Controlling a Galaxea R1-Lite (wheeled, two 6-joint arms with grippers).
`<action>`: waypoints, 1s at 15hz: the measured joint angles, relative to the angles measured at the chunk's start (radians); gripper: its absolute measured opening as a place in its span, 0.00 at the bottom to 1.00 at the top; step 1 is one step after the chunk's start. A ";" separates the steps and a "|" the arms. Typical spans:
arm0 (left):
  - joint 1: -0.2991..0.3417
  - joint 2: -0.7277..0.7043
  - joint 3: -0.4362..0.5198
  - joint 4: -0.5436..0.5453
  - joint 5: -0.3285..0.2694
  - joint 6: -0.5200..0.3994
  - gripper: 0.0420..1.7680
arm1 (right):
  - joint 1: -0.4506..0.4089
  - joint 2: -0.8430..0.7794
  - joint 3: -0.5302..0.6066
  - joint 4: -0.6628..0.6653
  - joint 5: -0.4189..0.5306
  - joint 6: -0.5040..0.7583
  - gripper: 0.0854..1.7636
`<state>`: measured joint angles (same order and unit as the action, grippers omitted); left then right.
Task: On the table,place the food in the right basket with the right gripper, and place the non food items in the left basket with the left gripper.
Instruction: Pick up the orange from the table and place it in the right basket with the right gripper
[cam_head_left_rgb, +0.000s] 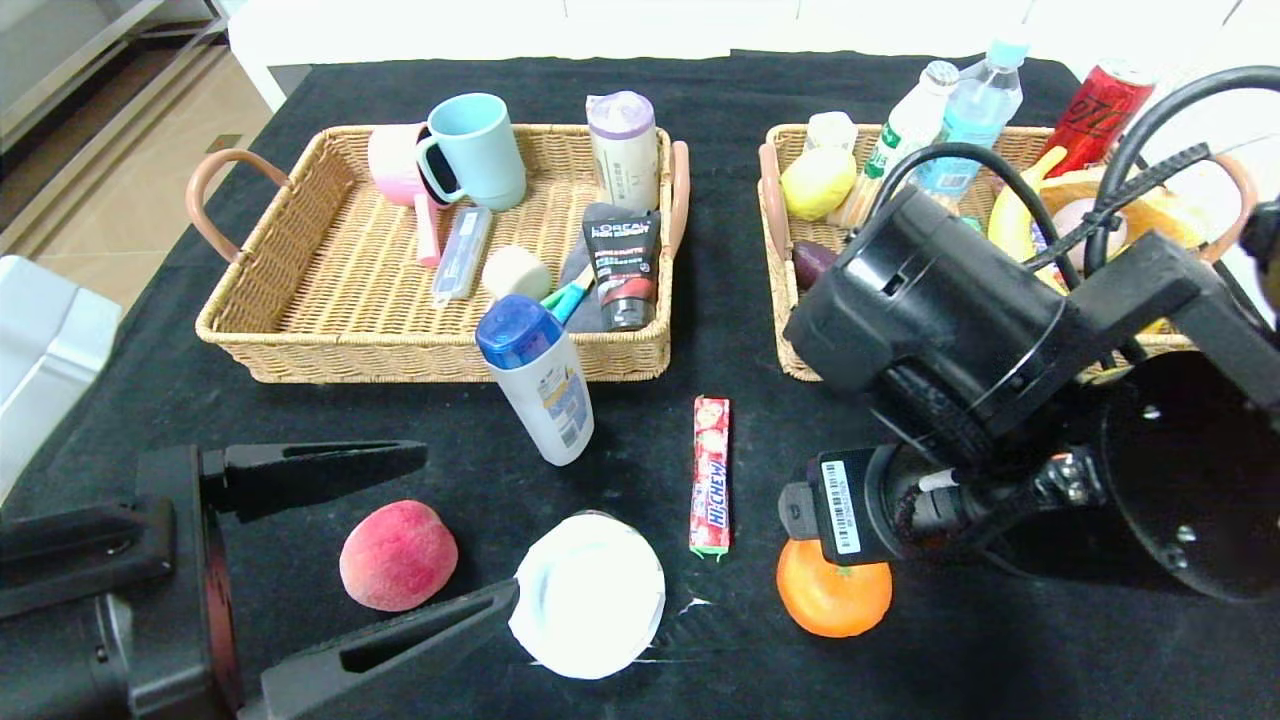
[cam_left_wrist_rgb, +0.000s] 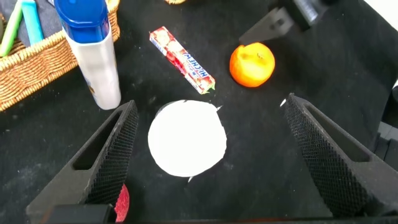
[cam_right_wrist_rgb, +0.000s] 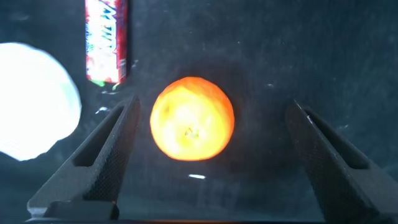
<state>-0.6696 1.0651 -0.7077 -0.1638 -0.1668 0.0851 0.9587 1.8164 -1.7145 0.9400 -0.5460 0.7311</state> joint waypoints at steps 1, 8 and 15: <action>0.000 0.000 0.000 0.000 0.000 0.000 0.97 | 0.000 0.007 0.000 0.000 0.000 0.002 0.96; 0.001 -0.011 -0.002 -0.001 0.001 0.001 0.97 | -0.003 0.039 0.036 0.002 0.012 0.071 0.96; 0.001 -0.014 -0.003 -0.001 0.001 0.002 0.97 | -0.011 0.068 0.048 -0.001 0.063 0.131 0.96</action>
<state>-0.6681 1.0506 -0.7109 -0.1653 -0.1660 0.0870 0.9477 1.8845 -1.6668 0.9389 -0.4826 0.8621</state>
